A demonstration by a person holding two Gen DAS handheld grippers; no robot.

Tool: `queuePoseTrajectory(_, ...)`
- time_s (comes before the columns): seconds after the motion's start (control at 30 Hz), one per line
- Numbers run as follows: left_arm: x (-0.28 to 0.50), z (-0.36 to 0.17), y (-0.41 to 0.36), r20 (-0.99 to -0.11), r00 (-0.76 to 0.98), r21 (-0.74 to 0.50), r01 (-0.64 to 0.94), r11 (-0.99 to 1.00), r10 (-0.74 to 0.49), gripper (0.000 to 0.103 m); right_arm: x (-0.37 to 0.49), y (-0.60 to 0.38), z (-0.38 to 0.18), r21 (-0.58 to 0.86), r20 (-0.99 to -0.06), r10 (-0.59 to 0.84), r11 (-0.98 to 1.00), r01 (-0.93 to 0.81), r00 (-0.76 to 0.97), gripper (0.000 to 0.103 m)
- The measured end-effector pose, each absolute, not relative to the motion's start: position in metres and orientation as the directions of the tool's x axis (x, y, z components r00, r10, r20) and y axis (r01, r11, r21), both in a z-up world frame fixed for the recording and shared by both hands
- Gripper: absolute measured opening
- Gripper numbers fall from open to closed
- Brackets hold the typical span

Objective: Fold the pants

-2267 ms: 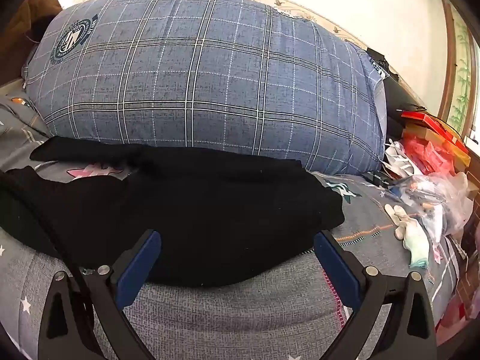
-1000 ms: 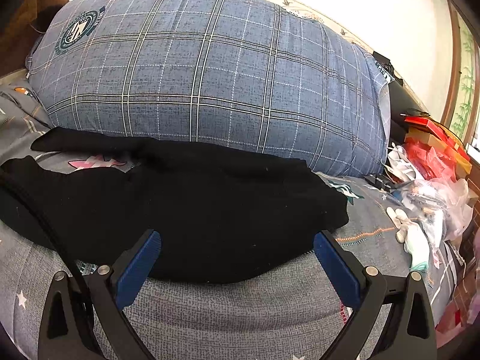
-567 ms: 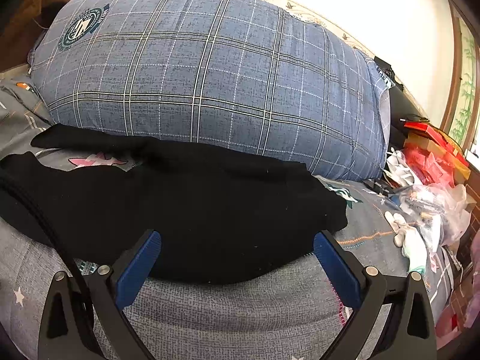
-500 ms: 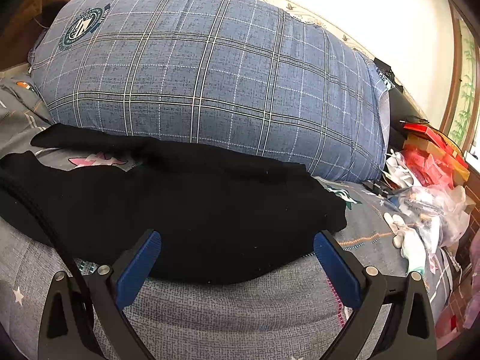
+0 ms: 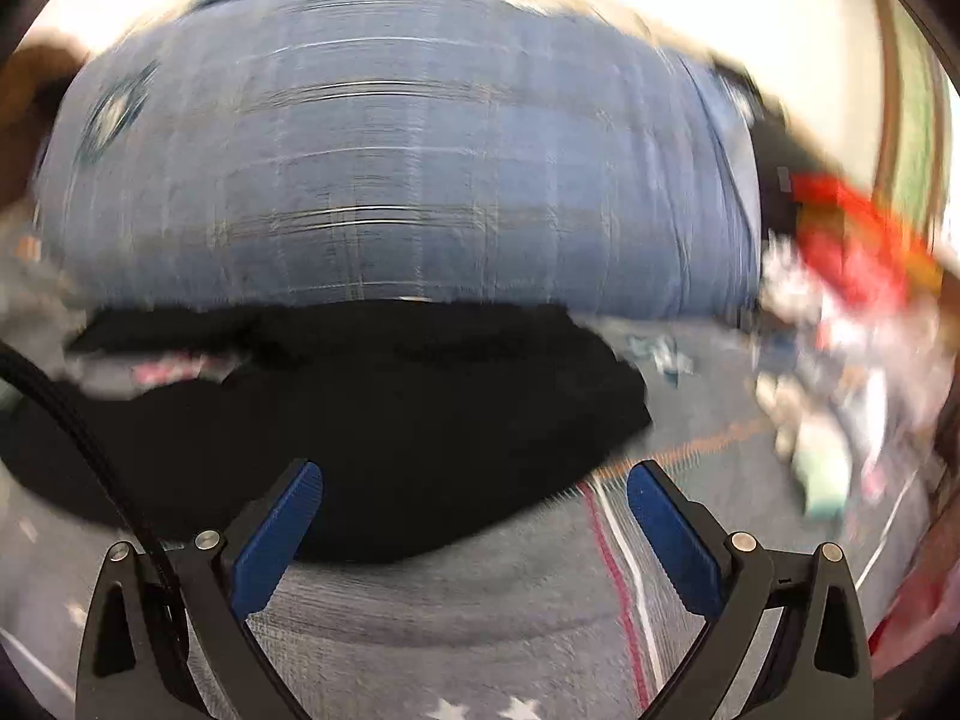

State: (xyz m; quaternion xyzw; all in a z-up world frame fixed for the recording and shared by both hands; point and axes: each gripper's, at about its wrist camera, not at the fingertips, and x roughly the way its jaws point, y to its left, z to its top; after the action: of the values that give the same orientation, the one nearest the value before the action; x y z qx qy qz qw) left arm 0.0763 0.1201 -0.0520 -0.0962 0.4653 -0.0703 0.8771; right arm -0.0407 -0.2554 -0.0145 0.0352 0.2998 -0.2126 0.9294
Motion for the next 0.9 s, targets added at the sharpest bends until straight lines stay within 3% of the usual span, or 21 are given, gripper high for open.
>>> queuePoseTrajectory(0.13,0.113,-0.075,0.139,-0.829,0.498,-0.278,0.03,0.96,-0.256,0.082,-0.048,-0.319,-0.02,0.195,-0.66,-0.225,0.87,0.453,0.717,0.103)
queuePoseTrajectory(0.3,0.134,-0.089,0.143,-0.813,0.474,-0.367,0.036,0.93,-0.339,0.082,-0.038,-0.362,-0.037,0.436,-0.679,-0.049,0.776,0.456,0.733,0.102)
queuePoseTrajectory(0.47,0.148,-0.089,0.115,-0.818,0.442,-0.356,0.114,0.928,-0.368,0.081,-0.009,-0.375,-0.047,0.438,-0.7,-0.062,0.75,0.497,0.711,0.101)
queuePoseTrajectory(0.5,0.15,-0.089,0.109,-0.825,0.444,-0.329,0.125,0.936,-0.35,0.068,-0.001,-0.376,-0.049,0.433,-0.707,-0.068,0.746,0.507,0.704,0.101)
queuePoseTrajectory(0.53,0.152,-0.088,0.101,-0.836,0.451,-0.282,0.133,0.95,-0.312,0.041,0.005,-0.376,-0.049,0.418,-0.709,-0.087,0.747,0.517,0.7,0.101)
queuePoseTrajectory(0.57,0.153,-0.088,0.099,-0.843,0.458,-0.254,0.126,0.959,-0.283,0.023,0.014,-0.374,-0.047,0.389,-0.716,-0.116,0.752,0.531,0.689,0.1)
queuePoseTrajectory(0.6,0.154,-0.088,0.098,-0.845,0.449,-0.268,0.118,0.956,-0.292,0.008,0.02,-0.375,-0.047,0.375,-0.721,-0.126,0.755,0.537,0.681,0.092)
queuePoseTrajectory(0.63,0.155,-0.088,0.1,-0.841,0.447,-0.291,0.103,0.951,-0.305,0.005,0.027,-0.374,-0.046,0.358,-0.73,-0.137,0.757,0.546,0.669,0.082)
queuePoseTrajectory(0.7,0.153,-0.086,0.105,-0.84,0.444,-0.312,0.076,0.947,-0.313,0.005,0.038,-0.375,-0.046,0.313,-0.755,-0.166,0.759,0.571,0.634,0.032)
queuePoseTrajectory(0.77,0.148,-0.082,0.108,-0.841,0.44,-0.32,0.064,0.945,-0.315,0.005,0.038,-0.375,-0.043,0.352,-0.753,-0.131,0.748,0.563,0.645,0.022)
queuePoseTrajectory(0.9,0.133,-0.069,0.115,-0.835,0.456,-0.314,0.062,0.948,-0.306,0.005,0.019,-0.36,-0.017,0.343,-0.715,-0.152,0.774,0.532,0.682,0.02)
